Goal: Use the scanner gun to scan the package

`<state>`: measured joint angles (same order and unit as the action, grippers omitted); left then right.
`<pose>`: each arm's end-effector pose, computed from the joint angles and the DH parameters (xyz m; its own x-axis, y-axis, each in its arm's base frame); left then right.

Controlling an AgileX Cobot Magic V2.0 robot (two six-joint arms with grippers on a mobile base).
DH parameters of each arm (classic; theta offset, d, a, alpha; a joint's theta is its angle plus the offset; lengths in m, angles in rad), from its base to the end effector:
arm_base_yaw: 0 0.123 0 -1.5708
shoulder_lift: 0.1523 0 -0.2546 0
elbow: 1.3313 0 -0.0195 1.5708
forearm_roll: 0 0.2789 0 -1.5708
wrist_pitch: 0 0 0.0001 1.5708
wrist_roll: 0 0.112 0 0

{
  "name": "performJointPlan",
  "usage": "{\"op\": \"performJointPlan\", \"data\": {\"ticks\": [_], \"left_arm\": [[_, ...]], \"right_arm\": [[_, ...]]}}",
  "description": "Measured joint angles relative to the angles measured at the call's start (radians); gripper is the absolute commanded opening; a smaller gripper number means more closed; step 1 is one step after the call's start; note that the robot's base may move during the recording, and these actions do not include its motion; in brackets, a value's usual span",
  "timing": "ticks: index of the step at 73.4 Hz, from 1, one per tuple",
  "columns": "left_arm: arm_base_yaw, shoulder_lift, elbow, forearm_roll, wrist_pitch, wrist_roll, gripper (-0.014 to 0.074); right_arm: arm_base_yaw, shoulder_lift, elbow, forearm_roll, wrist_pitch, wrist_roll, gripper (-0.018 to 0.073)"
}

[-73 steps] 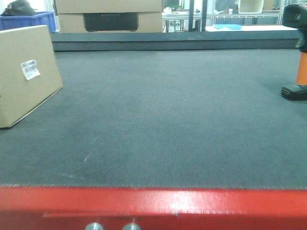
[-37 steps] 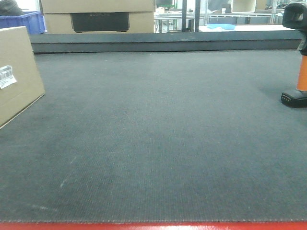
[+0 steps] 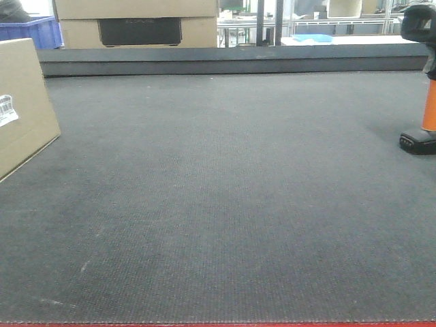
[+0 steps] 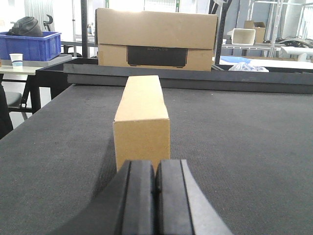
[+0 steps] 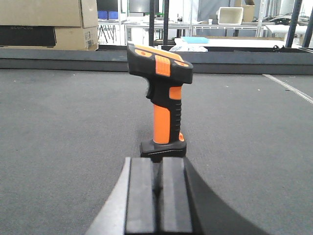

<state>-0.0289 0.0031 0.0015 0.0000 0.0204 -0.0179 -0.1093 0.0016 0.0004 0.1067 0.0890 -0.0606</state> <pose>0.1365 -0.0039 0.2117 0.0616 -0.0197 -0.9979 0.0300 0.9994 -0.0179 0.1359 -0.0138 0.2047 0.0013 0.0458 -0.9990 0.0997 0.9940 0.0457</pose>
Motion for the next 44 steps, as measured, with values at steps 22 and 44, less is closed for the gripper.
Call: {"op": "performJointPlan", "data": {"ticks": [22, 44], "left_arm": [[0.0, 0.0, 0.0, 0.0, 0.0, 0.0, -0.0111], [0.0, 0.003, -0.124, 0.02, 0.155, 0.0, -0.0111]], "right_arm": [[0.0, 0.0, 0.0, 0.0, 0.0, 0.0, -0.0169], [0.0, 0.0, 0.0, 0.0, 0.0, 0.0, -0.0169]]}}
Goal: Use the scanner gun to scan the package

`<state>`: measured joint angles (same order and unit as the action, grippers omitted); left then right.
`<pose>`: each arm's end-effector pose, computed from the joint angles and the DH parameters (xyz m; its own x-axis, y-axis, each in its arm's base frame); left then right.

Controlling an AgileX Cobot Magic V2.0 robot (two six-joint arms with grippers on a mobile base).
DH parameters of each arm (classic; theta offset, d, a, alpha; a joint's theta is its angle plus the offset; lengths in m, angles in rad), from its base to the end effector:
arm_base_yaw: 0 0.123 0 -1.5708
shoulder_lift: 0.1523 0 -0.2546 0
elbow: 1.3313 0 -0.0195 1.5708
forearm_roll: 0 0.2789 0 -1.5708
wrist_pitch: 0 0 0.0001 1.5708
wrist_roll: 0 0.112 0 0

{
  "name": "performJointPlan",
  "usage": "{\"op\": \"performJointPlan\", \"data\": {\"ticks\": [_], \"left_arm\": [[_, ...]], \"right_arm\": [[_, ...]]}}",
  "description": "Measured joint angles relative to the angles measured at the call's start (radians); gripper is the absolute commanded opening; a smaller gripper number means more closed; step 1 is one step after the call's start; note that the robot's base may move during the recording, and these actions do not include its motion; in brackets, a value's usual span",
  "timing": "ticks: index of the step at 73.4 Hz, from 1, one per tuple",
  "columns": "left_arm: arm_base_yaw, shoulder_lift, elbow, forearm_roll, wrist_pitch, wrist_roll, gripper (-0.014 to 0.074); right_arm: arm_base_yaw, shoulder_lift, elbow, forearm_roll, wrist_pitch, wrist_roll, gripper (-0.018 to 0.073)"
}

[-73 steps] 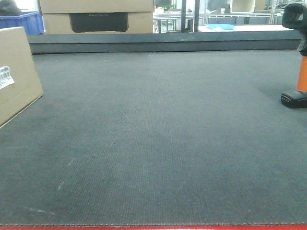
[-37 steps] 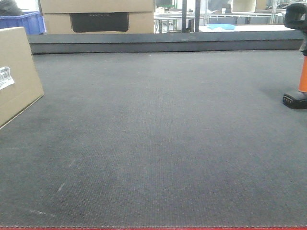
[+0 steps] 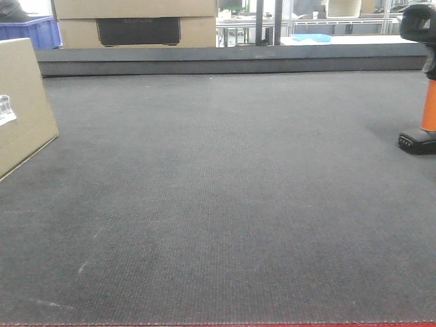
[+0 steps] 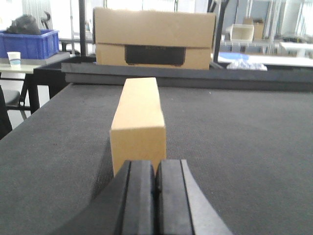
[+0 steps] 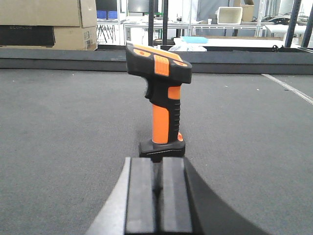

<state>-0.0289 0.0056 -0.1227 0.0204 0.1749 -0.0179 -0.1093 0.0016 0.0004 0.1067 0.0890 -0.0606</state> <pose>0.1296 -0.0033 0.2419 0.0295 0.0013 -0.9996 0.0253 0.9997 0.0021 0.1359 -0.0138 0.2047 0.0013 0.0458 -0.9990 0.0997 0.9940 0.0457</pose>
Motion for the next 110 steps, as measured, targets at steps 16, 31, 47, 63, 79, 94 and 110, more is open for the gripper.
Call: {"op": "performJointPlan", "data": {"ticks": [16, 31, 47, 63, 79, 94, 110], "left_arm": [[0.0, 0.172, -0.278, 0.04, 0.205, 0.0, -0.0111], [0.0, 0.482, -0.497, 0.022, 0.317, 0.0, -0.0111], [0.0, 0.72, -0.675, -0.011, 0.336, 0.0, -0.0111], [0.0, 0.908, -0.809, -0.015, 0.444, -0.025, -0.0111], [0.0, 1.107, -0.968, -0.02, 0.577, -0.031, -0.0102], [0.0, 1.268, -1.097, -0.02, 0.67, -0.034, 0.0175], [0.0, 1.362, -1.157, -0.02, 0.682, -0.036, 0.0524]], "right_arm": [[0.0, 0.0, 0.0, 0.0, 0.0, 0.0, -0.0169], [0.0, 0.0, 0.0, 0.0, 0.0, 0.0, -0.0169], [0.0, 0.0, 0.0, 0.0, 0.0, 0.0, -0.0169], [0.0, 0.0, 0.0, 0.0, 0.0, 0.0, -0.0169], [0.0, 0.0, 0.0, 0.0, 0.0, 0.0, -0.0169], [0.0, 0.0, 0.0, 0.0, 0.0, 0.0, -0.0169], [0.0, 0.0, 0.0, 0.0, 0.0, 0.0, -0.0169]]}}
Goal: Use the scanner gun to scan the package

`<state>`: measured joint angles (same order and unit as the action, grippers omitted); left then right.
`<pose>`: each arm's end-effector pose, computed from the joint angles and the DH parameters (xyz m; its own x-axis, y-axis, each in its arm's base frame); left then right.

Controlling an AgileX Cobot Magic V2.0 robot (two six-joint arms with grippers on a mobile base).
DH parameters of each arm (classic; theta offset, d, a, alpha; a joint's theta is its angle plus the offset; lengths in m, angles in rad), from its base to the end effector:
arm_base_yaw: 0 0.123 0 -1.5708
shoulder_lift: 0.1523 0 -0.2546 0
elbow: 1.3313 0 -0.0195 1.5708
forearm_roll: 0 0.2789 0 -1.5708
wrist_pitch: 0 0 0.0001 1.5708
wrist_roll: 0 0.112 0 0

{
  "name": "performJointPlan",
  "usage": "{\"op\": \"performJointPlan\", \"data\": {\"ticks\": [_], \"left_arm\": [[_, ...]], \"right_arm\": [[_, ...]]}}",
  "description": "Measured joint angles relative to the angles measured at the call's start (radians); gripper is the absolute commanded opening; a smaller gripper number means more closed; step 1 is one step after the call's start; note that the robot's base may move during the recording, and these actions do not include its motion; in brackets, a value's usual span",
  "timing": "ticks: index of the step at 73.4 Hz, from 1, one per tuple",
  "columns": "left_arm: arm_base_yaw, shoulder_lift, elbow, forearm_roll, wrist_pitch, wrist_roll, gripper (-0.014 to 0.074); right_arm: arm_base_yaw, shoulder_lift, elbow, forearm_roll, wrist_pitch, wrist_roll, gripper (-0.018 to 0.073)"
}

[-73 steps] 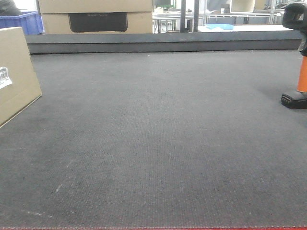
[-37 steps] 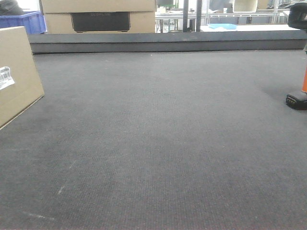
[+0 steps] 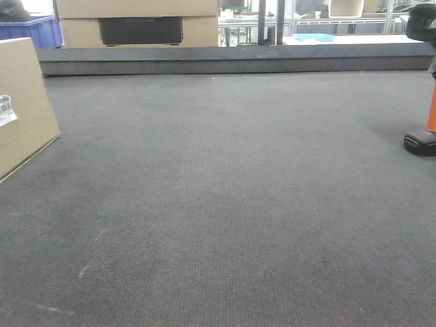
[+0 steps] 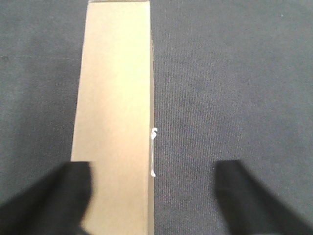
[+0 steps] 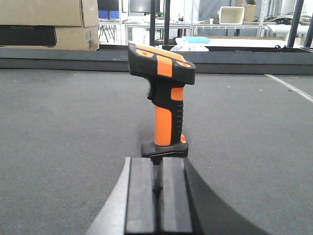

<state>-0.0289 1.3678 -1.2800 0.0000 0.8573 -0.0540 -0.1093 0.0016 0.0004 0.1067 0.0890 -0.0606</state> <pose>0.3390 -0.0098 0.3118 -0.7566 -0.0321 -0.6531 -0.0120 0.9993 -0.0353 0.1359 -0.0138 0.2047 0.0013 0.0458 -0.9990 0.0997 0.9940 0.0457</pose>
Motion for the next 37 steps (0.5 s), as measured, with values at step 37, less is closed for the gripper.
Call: {"op": "performJointPlan", "data": {"ticks": [37], "left_arm": [[0.109, 0.062, -0.007, -0.057, 0.084, 0.054, 0.054]], "right_arm": [[0.0, 0.0, 0.0, 0.0, 0.0, 0.0, -0.0169]]}}
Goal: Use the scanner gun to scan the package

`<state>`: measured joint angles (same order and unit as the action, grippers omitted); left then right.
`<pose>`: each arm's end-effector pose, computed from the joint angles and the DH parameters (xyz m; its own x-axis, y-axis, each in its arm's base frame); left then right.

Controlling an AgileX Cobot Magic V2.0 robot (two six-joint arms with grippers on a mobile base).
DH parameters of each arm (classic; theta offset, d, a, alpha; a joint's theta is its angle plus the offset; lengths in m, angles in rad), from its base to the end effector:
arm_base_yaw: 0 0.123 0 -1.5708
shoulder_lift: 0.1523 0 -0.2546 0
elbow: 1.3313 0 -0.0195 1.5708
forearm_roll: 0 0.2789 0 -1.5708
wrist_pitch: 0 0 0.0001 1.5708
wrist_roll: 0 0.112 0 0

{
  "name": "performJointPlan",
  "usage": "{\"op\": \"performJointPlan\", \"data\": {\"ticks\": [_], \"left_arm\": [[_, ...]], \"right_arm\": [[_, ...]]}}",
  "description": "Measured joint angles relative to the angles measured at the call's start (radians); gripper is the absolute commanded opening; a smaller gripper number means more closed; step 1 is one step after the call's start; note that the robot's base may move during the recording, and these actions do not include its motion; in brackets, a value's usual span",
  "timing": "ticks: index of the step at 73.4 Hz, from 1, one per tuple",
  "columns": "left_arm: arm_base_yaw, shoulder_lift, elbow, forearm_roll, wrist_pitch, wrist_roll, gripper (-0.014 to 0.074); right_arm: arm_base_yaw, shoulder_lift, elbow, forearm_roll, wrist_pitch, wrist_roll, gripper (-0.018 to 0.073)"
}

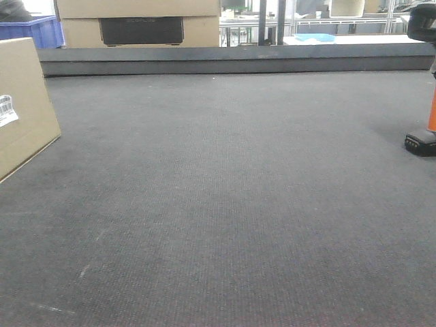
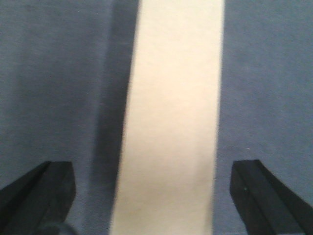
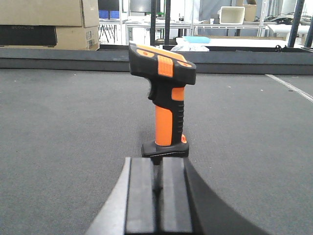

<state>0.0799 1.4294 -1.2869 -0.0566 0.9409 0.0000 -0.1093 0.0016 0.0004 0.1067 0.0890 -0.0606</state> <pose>0.3424 0.0223 0.2877 -0.8340 -0.1002 -0.5426 -0.0828 0.9950 -0.0565 0.1359 -0.0138 0.2047 0.0013 0.0458 -0.9990 0.0997 0.9940 0.0457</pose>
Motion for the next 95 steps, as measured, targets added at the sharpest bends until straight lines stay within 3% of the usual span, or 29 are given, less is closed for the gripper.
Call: {"op": "performJointPlan", "data": {"ticks": [22, 31, 38, 50, 52, 65, 79, 85, 95], "left_arm": [[0.0, 0.094, 0.0, -0.021, 0.01, 0.022, 0.0534], [-0.002, 0.131, 0.0, -0.021, 0.014, 0.024, 0.0483], [-0.014, 0.144, 0.0, -0.021, 0.016, 0.024, 0.0328], [-0.022, 0.145, 0.0, -0.021, 0.017, 0.026, -0.0083], [-0.022, 0.145, 0.0, -0.021, 0.017, 0.026, -0.011], [-0.022, 0.145, -0.005, -0.076, 0.021, 0.0, -0.0111], [-0.053, 0.105, -0.007, -0.312, 0.01, -0.011, -0.0111], [-0.119, 0.095, -0.011, -0.399, -0.026, -0.042, -0.0111], [-0.254, 0.095, -0.012, -0.432, -0.115, -0.12, -0.0111]], "right_arm": [[0.0, 0.0, 0.0, 0.0, 0.0, 0.0, -0.0169], [0.0, 0.0, 0.0, 0.0, 0.0, 0.0, -0.0169], [0.0, 0.0, 0.0, 0.0, 0.0, 0.0, -0.0169], [0.0, 0.0, 0.0, 0.0, 0.0, 0.0, -0.0169], [0.0, 0.0, 0.0, 0.0, 0.0, 0.0, -0.0169], [0.0, 0.0, 0.0, 0.0, 0.0, 0.0, -0.0169], [0.0, 0.0, 0.0, 0.0, 0.0, 0.0, -0.0169], [0.0, 0.0, 0.0, 0.0, 0.0, 0.0, -0.0169], [0.0, 0.0, 0.0, 0.0, 0.0, 0.0, -0.0169]]}}
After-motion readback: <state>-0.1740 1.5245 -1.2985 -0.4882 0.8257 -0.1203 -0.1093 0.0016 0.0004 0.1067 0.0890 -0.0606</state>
